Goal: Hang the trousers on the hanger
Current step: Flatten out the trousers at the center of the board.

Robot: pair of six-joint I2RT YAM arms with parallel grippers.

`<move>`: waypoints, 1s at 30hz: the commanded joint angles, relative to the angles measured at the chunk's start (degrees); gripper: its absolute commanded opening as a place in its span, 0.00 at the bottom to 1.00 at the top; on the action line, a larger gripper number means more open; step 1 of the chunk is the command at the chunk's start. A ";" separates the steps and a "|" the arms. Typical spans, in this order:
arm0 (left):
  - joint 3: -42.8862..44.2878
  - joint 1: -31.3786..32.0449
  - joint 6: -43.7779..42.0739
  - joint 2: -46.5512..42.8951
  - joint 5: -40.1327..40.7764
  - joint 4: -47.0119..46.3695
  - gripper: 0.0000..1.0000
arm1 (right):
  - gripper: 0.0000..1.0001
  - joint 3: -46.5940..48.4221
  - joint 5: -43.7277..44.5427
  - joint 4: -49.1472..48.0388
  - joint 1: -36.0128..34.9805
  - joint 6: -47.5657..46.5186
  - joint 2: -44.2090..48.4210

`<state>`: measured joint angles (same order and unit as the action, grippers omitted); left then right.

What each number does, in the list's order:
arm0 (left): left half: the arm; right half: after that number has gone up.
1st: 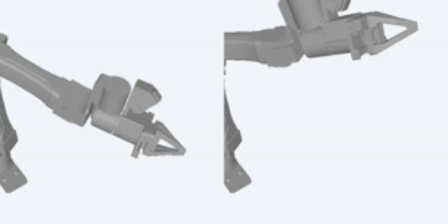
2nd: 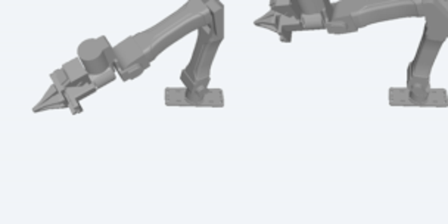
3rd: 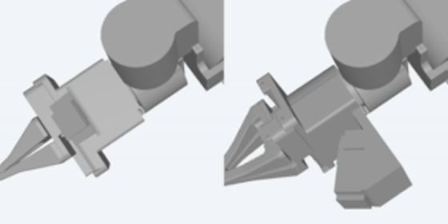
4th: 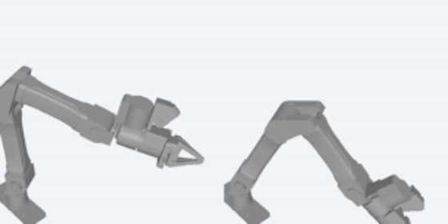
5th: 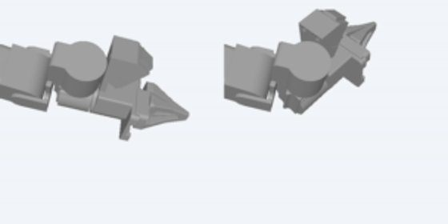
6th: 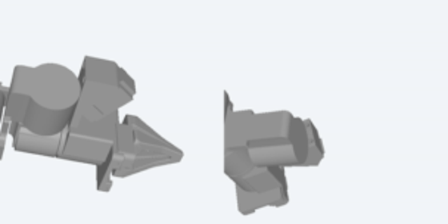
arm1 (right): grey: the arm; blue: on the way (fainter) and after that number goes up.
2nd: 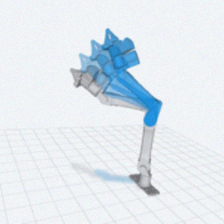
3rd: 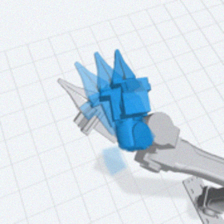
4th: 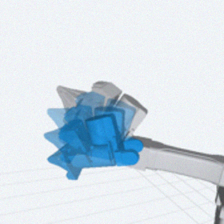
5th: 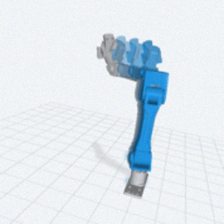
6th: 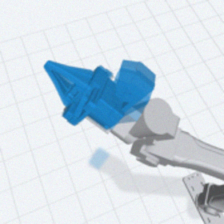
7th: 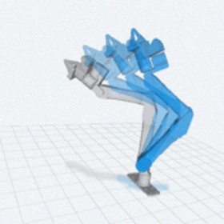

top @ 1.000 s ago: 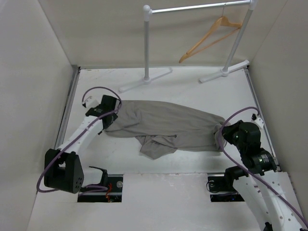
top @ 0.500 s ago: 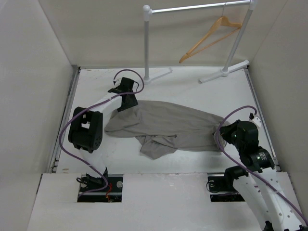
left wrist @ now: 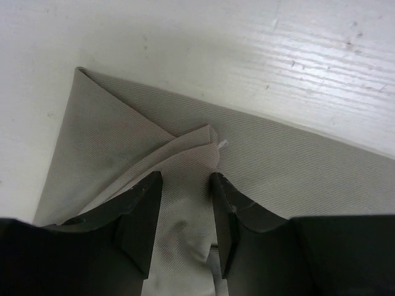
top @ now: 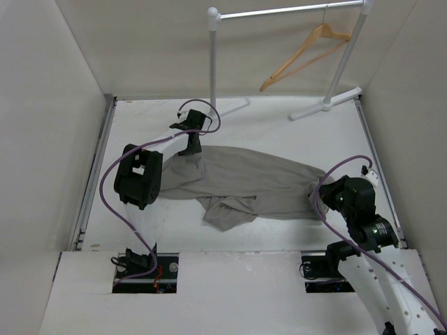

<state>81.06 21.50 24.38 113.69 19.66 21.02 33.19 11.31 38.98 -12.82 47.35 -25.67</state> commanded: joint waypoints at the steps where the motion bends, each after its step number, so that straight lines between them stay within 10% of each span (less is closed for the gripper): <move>1: 0.59 0.08 -1.79 -0.57 2.14 0.35 0.35 | 0.05 0.56 -0.41 -1.89 -0.32 -0.68 0.62; 16: -2.57 -2.46 -0.04 -13.74 5.56 1.13 0.06 | 0.05 0.38 -0.41 -2.68 -0.58 -0.68 0.01; 30: -6.97 -40.44 9.90 -29.23 2.40 10.54 0.03 | 0.02 7.75 -0.06 -5.84 6.01 -1.21 -8.76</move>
<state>74.46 -18.76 31.00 83.31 25.45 27.07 35.48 11.33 38.83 -8.21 46.70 -30.41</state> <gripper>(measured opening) 0.032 0.122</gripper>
